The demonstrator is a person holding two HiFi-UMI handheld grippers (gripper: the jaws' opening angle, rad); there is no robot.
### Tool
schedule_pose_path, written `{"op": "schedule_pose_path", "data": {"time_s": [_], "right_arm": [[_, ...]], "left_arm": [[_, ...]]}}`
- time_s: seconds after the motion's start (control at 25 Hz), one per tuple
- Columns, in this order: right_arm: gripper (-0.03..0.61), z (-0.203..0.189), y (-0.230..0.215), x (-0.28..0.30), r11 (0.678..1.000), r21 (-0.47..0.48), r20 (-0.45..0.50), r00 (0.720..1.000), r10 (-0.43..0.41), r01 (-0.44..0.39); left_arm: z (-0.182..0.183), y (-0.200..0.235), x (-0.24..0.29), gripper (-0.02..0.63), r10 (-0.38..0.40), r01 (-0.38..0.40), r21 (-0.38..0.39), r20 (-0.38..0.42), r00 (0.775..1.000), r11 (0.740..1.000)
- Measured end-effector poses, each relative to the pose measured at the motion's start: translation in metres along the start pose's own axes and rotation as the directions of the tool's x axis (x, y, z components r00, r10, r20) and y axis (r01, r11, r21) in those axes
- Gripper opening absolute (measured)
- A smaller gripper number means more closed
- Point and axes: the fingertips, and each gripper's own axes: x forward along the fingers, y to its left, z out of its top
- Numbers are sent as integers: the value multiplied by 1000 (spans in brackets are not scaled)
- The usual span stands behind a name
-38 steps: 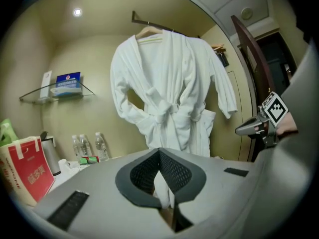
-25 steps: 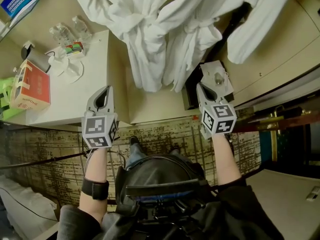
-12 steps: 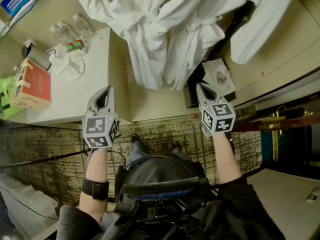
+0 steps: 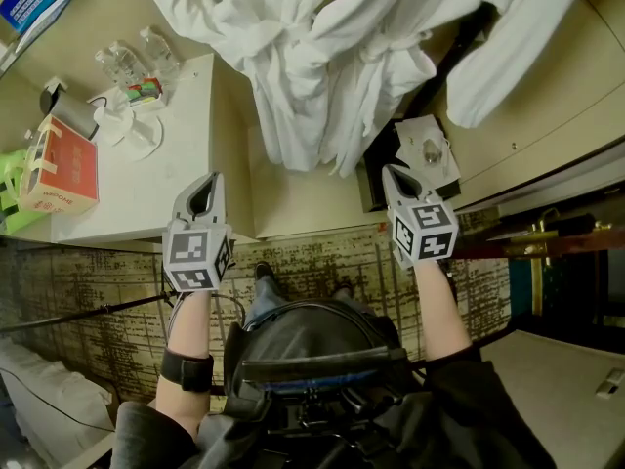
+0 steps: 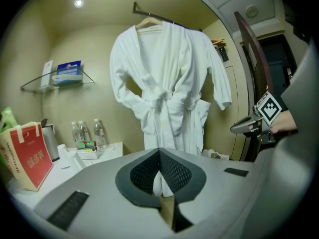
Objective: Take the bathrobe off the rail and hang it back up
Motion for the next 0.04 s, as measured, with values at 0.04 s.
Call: {"op": "schedule_pose_path", "data": {"time_s": [0.04], "right_arm": [[14, -1, 0, 1, 1000, -2, -2, 1000, -1, 1]], "left_arm": [[-1, -1, 1, 2, -2, 2, 0, -2, 1000, 1000]]}}
